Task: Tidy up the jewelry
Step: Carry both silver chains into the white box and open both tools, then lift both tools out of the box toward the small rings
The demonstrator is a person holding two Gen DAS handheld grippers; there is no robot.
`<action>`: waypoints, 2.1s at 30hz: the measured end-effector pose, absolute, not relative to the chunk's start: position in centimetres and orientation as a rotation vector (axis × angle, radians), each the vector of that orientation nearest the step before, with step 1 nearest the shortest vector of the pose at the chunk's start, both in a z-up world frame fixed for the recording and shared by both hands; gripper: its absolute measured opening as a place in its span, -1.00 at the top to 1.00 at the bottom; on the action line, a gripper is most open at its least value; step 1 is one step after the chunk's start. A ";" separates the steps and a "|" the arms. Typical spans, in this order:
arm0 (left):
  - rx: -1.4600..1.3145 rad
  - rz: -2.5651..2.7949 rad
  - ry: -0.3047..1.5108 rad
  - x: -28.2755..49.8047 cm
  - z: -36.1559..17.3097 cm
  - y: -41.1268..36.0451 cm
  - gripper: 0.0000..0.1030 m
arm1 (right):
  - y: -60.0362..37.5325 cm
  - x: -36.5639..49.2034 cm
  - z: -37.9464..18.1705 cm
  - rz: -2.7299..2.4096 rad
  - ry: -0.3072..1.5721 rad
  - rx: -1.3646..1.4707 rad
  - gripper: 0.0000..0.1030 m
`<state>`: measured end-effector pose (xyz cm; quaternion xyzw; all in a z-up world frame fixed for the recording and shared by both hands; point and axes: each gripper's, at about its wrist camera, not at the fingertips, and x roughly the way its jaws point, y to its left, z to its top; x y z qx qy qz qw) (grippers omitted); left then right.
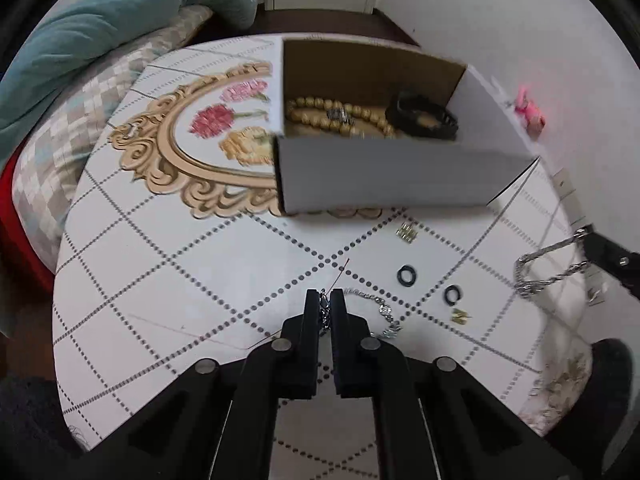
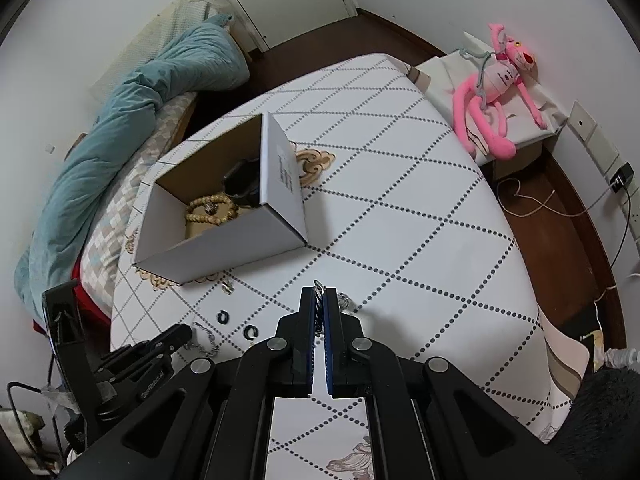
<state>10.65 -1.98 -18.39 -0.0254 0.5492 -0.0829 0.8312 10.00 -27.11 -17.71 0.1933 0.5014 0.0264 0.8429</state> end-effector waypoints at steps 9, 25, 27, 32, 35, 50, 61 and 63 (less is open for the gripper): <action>-0.193 -0.246 1.060 10.8 -11.3 0.0 0.95 | -26.6 10.4 -14.5 0.130 1.012 0.446 0.92; -0.212 -0.367 1.033 19.8 -6.9 -1.9 0.95 | -21.6 18.0 -8.1 0.300 0.961 0.357 0.92; -0.207 -0.362 1.071 20.7 -8.0 -2.1 0.95 | -21.0 19.3 -9.0 0.309 0.991 0.354 0.92; -0.168 -0.278 1.153 22.2 -10.2 -2.1 0.90 | -20.2 21.8 -12.2 0.321 1.082 0.344 0.92; -0.142 -0.220 1.188 22.6 -11.3 -1.8 0.82 | -20.2 23.7 -14.9 0.302 1.195 0.319 0.90; -0.005 -0.018 1.111 20.6 -13.5 -0.7 -1.00 | -21.0 22.0 -16.8 0.010 1.210 -0.068 -0.96; -0.006 -0.004 1.071 19.0 -12.7 -0.8 -1.00 | -21.4 20.9 -16.5 -0.047 1.151 -0.065 -1.00; -0.008 -0.003 1.058 18.5 -12.1 -0.8 -1.00 | -21.4 20.5 -15.8 -0.050 1.136 -0.056 -1.00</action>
